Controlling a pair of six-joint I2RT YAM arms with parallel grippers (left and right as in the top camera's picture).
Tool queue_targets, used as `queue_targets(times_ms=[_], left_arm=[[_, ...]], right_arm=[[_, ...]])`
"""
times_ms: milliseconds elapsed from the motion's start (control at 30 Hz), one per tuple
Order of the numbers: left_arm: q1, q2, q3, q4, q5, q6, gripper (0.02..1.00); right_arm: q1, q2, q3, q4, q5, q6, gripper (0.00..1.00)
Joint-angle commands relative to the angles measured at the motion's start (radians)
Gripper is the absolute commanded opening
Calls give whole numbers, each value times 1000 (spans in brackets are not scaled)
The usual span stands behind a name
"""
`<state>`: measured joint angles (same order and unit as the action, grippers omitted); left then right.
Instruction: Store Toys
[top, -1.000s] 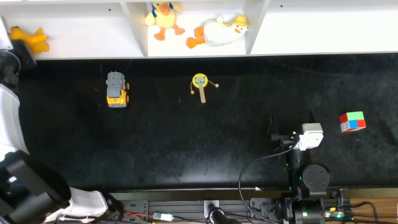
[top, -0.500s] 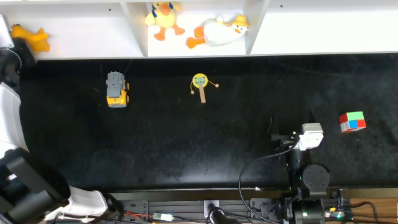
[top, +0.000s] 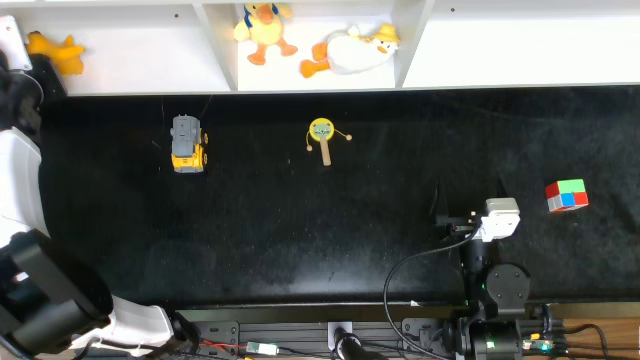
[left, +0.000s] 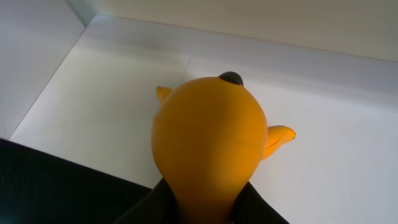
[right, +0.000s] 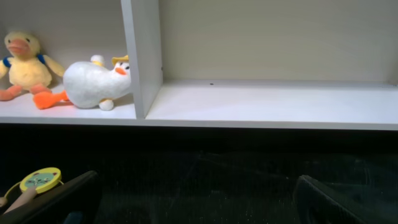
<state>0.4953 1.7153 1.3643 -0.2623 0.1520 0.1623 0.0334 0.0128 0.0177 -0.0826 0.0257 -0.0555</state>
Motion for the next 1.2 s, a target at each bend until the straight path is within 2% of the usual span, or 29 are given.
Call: queue_targets(times_ms=[33, 500, 1200], left_arm=[[-14, 14, 25, -13, -19, -11, 229], [9, -124, 25, -121, -57, 9, 220], [8, -48, 25, -109, -76, 15, 233]], right_arm=[[-1, -8, -13, 5, -6, 8, 996], [-1, -8, -13, 5, -6, 7, 996], [-1, -8, -13, 5, -6, 8, 996]])
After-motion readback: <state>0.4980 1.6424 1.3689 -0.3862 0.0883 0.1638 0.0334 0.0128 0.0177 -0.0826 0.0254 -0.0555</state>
